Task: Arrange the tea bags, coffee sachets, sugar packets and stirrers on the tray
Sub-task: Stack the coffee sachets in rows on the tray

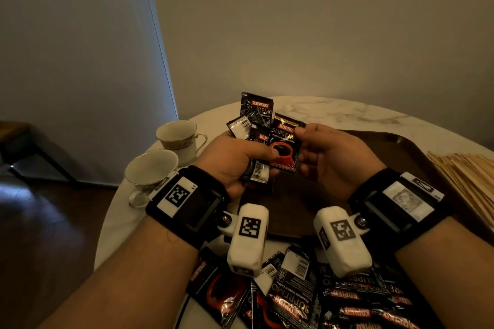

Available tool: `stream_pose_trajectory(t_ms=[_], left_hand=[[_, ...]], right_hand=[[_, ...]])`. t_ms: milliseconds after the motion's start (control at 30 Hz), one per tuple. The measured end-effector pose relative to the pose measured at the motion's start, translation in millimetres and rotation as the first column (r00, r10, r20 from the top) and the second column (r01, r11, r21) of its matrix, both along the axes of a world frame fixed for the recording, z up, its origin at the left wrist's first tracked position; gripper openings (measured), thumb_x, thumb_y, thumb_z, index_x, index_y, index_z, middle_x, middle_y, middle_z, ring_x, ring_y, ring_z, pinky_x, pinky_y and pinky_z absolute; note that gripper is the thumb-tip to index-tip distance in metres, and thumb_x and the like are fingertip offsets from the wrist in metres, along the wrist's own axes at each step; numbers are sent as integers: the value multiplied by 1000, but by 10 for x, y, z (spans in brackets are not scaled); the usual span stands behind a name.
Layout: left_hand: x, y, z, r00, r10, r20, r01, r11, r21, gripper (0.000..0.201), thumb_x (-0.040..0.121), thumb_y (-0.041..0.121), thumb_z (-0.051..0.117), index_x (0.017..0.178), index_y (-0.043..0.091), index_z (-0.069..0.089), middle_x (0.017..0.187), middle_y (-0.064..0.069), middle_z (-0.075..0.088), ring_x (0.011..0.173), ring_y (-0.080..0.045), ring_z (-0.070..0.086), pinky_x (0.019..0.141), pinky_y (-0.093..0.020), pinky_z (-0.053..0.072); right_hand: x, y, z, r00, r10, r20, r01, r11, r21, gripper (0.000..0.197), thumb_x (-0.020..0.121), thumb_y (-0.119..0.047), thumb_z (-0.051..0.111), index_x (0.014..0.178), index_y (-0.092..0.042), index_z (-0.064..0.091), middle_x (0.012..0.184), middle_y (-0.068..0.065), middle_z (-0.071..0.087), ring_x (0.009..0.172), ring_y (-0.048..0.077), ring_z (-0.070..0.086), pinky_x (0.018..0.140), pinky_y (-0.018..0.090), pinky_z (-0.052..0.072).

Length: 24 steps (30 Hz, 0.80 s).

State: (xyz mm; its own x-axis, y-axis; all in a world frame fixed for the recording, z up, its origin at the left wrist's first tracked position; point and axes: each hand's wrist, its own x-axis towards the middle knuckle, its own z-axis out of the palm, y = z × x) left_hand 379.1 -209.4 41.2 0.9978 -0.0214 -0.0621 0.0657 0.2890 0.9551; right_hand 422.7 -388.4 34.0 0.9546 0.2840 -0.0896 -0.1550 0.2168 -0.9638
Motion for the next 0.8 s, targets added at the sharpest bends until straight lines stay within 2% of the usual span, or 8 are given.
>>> stream_pose_trajectory(t_ms=[100, 233, 367, 400, 467, 533, 633, 800], left_hand=[[7, 17, 4, 998, 24, -51, -25, 1000, -11, 22, 84, -13, 68, 100, 1, 69, 88, -14, 78, 77, -29, 77, 60, -33, 62], [18, -7, 11, 994, 83, -72, -83, 997, 6, 18, 86, -11, 68, 100, 1, 68, 79, -11, 78, 71, -26, 76, 57, -30, 61], [57, 44, 18, 982, 180, -57, -181, 983, -13, 19, 87, -2, 70, 105, 5, 71, 95, -15, 78, 88, -33, 76, 78, -43, 63], [69, 73, 29, 978, 204, -45, -206, 978, -41, 17, 87, 0, 68, 102, 6, 72, 93, -12, 78, 87, -32, 75, 77, -44, 63], [83, 133, 61, 967, 255, -27, -257, 961, -100, 14, 89, 0, 62, 91, 10, 72, 78, -7, 75, 74, -24, 71, 64, -35, 58], [84, 166, 96, 958, 286, -21, -286, 948, -141, 20, 91, -1, 59, 84, 13, 71, 71, -4, 73, 67, -19, 69, 58, -31, 55], [82, 173, 106, 953, 303, -25, -303, 940, -156, 19, 92, -2, 59, 86, 11, 71, 71, -4, 73, 68, -18, 70, 57, -29, 57], [85, 196, 126, 950, 308, -50, -312, 937, -160, 15, 92, 1, 59, 89, 10, 71, 75, -6, 73, 67, -17, 71, 57, -30, 57]], right_hand=[[11, -12, 8, 996, -72, -52, 75, 995, 64, 17, 98, -30, 63, 102, -14, 66, 72, -1, 62, 57, 9, 58, 51, 23, 49], [1, -31, 7, 1000, -10, -4, 10, 997, 74, 20, 92, -18, 69, 109, -8, 70, 86, 5, 72, 69, 12, 67, 60, 24, 58], [24, -35, -45, 998, -58, -37, 59, 997, 48, 11, 89, -5, 71, 101, -6, 70, 81, 7, 73, 68, 12, 69, 62, 23, 59], [34, -34, -66, 995, -77, -65, 80, 996, 45, 12, 89, -5, 71, 101, -6, 70, 79, 7, 72, 66, 12, 68, 61, 22, 59], [53, -49, -117, 986, -80, -145, 83, 996, 19, 14, 88, -4, 71, 102, -5, 69, 76, 7, 70, 63, 11, 66, 58, 21, 58], [54, -73, -152, 970, -23, -242, 17, 999, -27, 17, 85, -2, 71, 102, -3, 68, 73, 7, 68, 61, 12, 66, 56, 21, 59], [33, -75, -160, 943, 46, -329, -80, 993, -91, 14, 86, -1, 69, 100, -2, 69, 74, 9, 68, 61, 13, 66, 55, 22, 59], [49, 13, -104, 943, 26, -331, -120, 957, -265, 17, 89, -1, 71, 106, -3, 71, 88, 13, 72, 64, 16, 67, 56, 24, 59]])
